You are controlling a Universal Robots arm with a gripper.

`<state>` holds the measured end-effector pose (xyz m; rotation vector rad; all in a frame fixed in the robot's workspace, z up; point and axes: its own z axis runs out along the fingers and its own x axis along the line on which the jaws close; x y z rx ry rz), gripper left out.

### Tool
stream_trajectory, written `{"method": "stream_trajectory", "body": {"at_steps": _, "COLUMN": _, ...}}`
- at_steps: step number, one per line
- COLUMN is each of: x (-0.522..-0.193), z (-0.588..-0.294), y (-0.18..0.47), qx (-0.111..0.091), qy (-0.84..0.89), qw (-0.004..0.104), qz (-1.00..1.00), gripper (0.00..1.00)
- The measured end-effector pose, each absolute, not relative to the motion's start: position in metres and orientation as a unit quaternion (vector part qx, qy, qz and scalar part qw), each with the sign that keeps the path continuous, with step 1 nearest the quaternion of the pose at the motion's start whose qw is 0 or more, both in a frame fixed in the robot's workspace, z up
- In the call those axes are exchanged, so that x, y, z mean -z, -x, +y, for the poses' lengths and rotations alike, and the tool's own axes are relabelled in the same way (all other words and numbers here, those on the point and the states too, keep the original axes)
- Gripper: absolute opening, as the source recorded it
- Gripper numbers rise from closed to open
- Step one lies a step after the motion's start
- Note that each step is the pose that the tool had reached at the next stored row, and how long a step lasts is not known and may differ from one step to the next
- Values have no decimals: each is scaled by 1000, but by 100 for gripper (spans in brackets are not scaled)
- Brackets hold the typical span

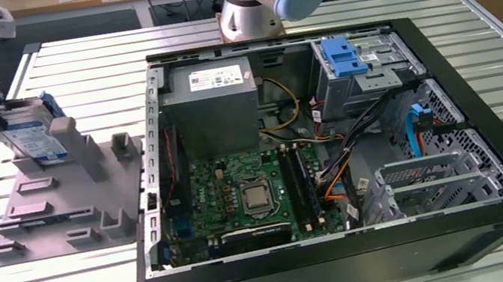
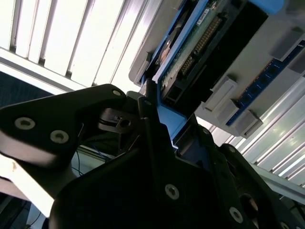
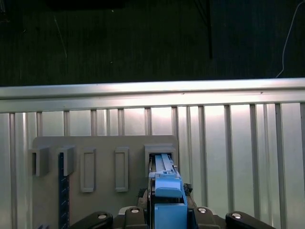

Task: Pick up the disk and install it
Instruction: 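Pick up the disk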

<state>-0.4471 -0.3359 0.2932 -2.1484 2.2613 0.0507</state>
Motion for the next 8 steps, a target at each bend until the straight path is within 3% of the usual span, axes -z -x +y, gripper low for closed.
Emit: {"method": "stream_trajectory", "body": {"at_steps": 8, "x": -306, "z": -336, "y": 447, "qx": -15, "qy": 689, "qw": 9, "qz": 725, "gripper": 36}}
